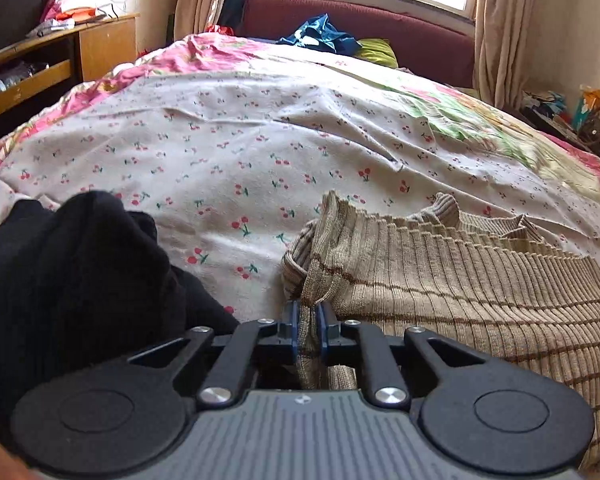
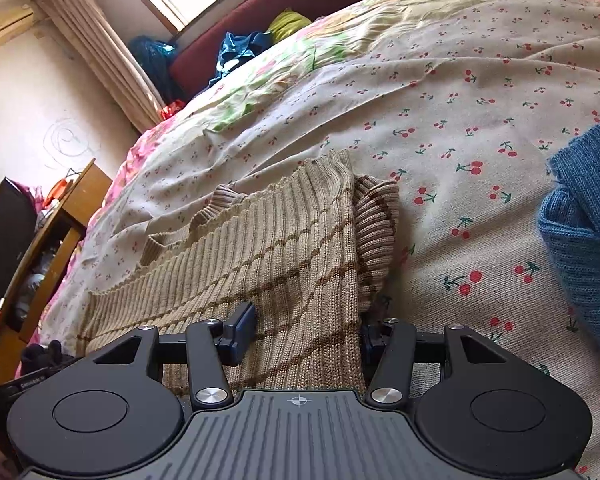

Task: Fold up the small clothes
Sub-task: 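Grasp the folded sweater edge with the right gripper and lift it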

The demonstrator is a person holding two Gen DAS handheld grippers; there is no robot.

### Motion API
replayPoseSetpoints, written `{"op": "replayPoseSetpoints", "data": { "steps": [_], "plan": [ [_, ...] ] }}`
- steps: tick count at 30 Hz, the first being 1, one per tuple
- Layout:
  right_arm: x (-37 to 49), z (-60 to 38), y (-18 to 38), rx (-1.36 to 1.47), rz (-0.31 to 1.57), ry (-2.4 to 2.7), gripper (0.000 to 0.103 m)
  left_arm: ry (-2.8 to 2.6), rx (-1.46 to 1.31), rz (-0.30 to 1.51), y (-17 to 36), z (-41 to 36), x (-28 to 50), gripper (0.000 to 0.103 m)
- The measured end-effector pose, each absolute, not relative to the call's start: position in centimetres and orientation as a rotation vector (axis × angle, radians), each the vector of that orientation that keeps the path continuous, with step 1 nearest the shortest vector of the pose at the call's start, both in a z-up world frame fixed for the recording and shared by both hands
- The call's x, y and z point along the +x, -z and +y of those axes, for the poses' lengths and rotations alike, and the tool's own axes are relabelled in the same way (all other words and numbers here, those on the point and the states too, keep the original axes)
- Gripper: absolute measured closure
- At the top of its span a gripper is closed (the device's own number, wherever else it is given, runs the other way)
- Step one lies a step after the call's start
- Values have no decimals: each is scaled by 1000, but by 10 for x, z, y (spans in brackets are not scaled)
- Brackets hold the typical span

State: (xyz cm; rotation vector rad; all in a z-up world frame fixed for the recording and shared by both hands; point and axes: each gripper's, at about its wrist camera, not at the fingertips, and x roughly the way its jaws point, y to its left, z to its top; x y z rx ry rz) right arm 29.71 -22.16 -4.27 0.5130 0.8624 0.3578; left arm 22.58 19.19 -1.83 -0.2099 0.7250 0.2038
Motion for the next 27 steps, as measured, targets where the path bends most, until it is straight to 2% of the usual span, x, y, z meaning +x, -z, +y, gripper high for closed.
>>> {"op": "replayPoseSetpoints", "data": {
  "steps": [2,5,7,10,14,19,27],
  "plan": [
    [299,-227,43,557,869,-358,53,-238,-121,663,6,179,220,74],
    [300,-234,45,584,870,-360,55,-270,56,547,-13,151,201,71],
    [298,-238,46,603,864,-368,55,-269,141,481,-21,134,190,65],
    [292,-241,44,613,855,-362,55,-246,216,431,-30,115,179,63],
    [276,-252,35,588,822,-330,53,-50,114,504,-22,92,181,61],
    [271,-266,51,633,876,-339,50,116,21,672,25,58,205,61],
    [290,-266,78,819,849,-438,51,115,-101,680,40,67,206,60]
  ]
}}
